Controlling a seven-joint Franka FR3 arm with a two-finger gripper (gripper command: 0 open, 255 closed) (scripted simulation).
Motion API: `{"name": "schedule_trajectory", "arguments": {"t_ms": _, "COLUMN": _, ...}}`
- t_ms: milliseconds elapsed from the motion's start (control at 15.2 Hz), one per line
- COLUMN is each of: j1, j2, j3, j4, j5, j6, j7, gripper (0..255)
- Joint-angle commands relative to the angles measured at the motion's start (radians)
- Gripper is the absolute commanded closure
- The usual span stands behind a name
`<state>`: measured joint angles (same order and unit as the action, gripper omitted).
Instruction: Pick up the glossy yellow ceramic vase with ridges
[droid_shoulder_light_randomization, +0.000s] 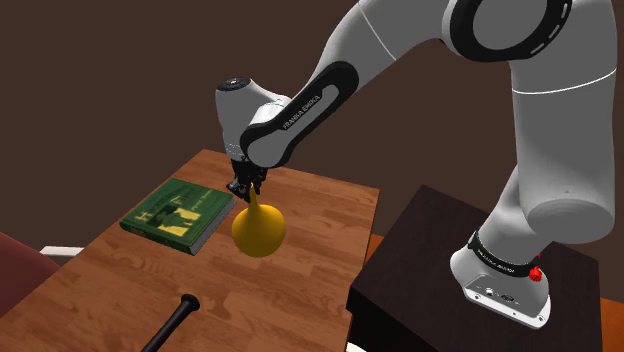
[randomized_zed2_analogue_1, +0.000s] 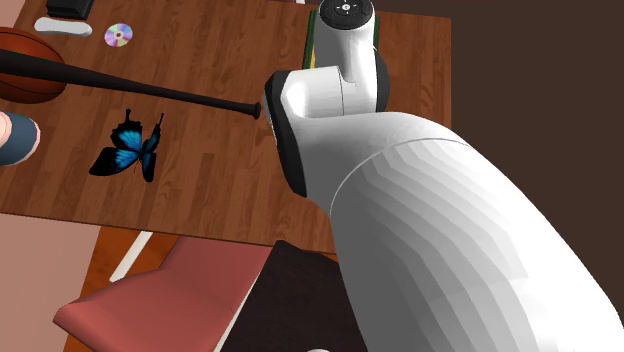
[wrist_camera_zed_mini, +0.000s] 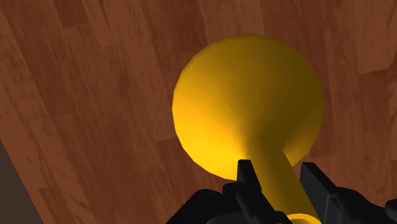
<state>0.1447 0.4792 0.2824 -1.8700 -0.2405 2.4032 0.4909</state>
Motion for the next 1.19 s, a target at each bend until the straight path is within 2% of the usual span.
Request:
{"name": "schedule_trajectory", "arguments": {"t_ms": 0, "j1": 0.0, "j2": 0.001, "j3": 0.0, "j4": 0.0, "j5": 0.0, "j6": 0.0, "j7": 0.0, "gripper": 255}}
{"name": "schedule_trajectory", "arguments": {"t_ms": 264, "j1": 0.0, "j2": 0.003, "j3": 0.0, "j4": 0.003, "j5": 0.0, "j6": -0.001, "j7": 0.0, "gripper": 255}}
{"name": "schedule_trajectory", "arguments": {"t_ms": 1122, "j1": -0.018, "j2": -0.098, "j3": 0.027, "j4": 0.041, "j5": 0.048, "j6": -0.135, "j7": -0.035, "gripper": 255}}
